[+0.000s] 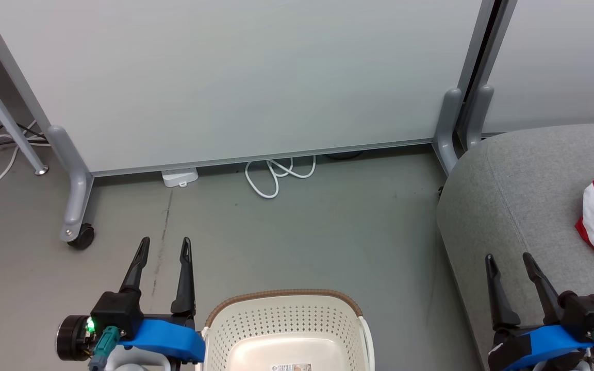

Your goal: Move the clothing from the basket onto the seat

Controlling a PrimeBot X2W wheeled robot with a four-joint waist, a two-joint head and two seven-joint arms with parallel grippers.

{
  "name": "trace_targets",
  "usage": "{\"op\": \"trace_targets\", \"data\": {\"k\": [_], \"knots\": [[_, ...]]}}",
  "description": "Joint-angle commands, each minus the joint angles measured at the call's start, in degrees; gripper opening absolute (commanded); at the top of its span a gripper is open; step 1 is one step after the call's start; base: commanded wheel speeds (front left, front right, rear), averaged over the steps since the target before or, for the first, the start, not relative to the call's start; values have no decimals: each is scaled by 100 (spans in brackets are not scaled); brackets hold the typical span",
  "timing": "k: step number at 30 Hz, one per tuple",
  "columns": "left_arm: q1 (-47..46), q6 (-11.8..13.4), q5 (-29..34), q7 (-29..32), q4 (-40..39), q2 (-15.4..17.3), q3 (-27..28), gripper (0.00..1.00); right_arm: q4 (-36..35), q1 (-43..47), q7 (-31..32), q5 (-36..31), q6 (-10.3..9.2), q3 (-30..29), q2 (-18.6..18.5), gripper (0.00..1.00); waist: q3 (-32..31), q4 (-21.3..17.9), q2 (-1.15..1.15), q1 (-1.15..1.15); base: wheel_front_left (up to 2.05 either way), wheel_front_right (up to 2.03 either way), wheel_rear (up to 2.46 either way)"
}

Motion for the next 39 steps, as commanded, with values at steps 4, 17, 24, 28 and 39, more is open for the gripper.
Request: {"op": "trace_targets", "data": {"k": [4,17,24,28,39], "knots": [[31,-30,46,-17,28,-12,-18,100,18,84,-2,-29,1,-9,45,100,-13,11,0,1,0,0,0],[177,-27,-765,250,264,-5,112,0,254,15,252,720,0,-55,88,0,-13,0,0,1,0,0,0],[150,-48,-1531,429,193,-6,208,0,171,-6,427,1471,0,-68,106,0,-9,-13,0,1,0,0,0],[132,-61,-1940,527,158,-6,260,0,133,-22,525,1871,0,-79,115,0,-7,-20,0,1,0,0,0],[82,-91,-2968,780,82,-7,404,0,45,-75,778,2878,0,-116,140,0,-1,-40,0,1,0,0,0]]}}
